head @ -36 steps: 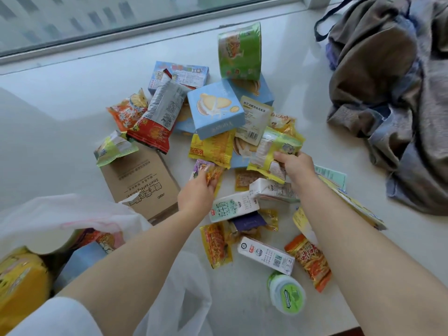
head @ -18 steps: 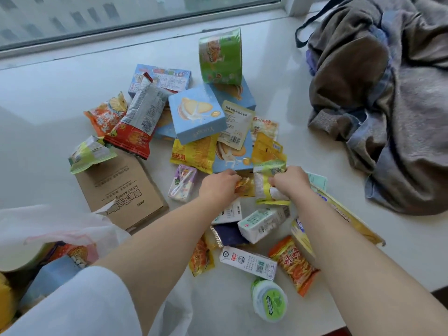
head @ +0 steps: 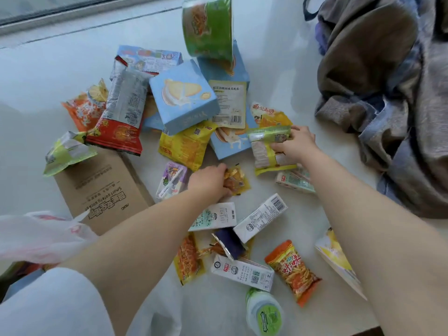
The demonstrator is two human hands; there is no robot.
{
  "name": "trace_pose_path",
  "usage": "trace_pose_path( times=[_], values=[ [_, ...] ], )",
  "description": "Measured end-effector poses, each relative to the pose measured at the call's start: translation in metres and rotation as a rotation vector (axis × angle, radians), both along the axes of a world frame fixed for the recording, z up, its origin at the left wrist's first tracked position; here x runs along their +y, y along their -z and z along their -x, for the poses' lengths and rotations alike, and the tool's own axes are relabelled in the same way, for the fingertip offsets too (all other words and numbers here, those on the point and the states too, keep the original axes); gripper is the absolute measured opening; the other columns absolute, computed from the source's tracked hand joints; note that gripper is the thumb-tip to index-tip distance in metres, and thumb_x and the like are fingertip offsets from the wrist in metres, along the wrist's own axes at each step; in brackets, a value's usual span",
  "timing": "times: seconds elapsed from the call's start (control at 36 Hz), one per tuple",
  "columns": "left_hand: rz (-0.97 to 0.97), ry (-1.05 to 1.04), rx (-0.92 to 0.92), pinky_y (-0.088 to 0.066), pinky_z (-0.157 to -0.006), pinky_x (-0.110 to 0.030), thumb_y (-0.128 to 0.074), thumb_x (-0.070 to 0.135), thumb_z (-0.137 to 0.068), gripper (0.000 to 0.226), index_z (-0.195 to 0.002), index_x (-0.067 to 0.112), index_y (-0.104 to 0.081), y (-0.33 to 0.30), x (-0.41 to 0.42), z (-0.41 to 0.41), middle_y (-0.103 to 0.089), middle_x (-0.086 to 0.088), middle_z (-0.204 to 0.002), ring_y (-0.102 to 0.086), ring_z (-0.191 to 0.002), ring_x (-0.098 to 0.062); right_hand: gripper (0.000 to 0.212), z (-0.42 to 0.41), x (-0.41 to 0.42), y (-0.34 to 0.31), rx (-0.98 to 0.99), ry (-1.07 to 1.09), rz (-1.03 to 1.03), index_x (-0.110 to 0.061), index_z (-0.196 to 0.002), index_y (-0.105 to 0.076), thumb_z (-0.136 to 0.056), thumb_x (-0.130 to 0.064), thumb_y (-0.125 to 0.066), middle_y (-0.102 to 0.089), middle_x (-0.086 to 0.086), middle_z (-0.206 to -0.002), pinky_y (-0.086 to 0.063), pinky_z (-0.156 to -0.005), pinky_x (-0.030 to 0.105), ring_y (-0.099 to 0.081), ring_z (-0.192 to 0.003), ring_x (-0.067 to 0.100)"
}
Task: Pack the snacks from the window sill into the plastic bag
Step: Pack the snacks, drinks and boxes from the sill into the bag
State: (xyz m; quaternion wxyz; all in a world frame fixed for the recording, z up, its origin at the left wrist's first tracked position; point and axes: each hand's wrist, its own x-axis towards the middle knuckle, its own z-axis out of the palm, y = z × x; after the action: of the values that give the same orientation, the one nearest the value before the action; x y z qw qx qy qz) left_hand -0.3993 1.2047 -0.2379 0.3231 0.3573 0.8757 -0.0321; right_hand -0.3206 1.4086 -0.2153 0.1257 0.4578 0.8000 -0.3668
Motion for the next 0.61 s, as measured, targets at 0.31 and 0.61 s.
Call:
trace_pose_path(
  times=[0.31,0.61],
  values=[
    [-0.203,-0.420,-0.262,-0.051,-0.071,-0.032,-0.066,0.045,-0.083,0.026,-0.089,0.021,-0.059,-0.008,0.006,-0.001,-0.063,0.002,-0.085,-0.062,-0.083,-0.020,0.075,0.001,0.017,0.011,0.087,0.115,0.086,-0.006,-0.137,-0.039,-0.076,-0.024,-0.078,-0.032,0.005,-0.144,-0.029,-0.112,0.034,-0.035,-0.132,0.024],
    [-0.398,-0.731,-0.352,-0.054,-0.084,-0.038,-0.069,0.043,-0.081,0.037,-0.109,0.019,-0.063,-0.025,0.009,-0.004,-0.065,0.002,-0.094,-0.063,-0.092,-0.020,0.026,-0.013,-0.003,0.004,0.189,0.185,0.099,-0.016,-0.108,-0.066,-0.084,-0.028,-0.067,-0.066,0.007,-0.109,-0.043,-0.085,0.028,-0.059,-0.103,0.025]
  ],
)
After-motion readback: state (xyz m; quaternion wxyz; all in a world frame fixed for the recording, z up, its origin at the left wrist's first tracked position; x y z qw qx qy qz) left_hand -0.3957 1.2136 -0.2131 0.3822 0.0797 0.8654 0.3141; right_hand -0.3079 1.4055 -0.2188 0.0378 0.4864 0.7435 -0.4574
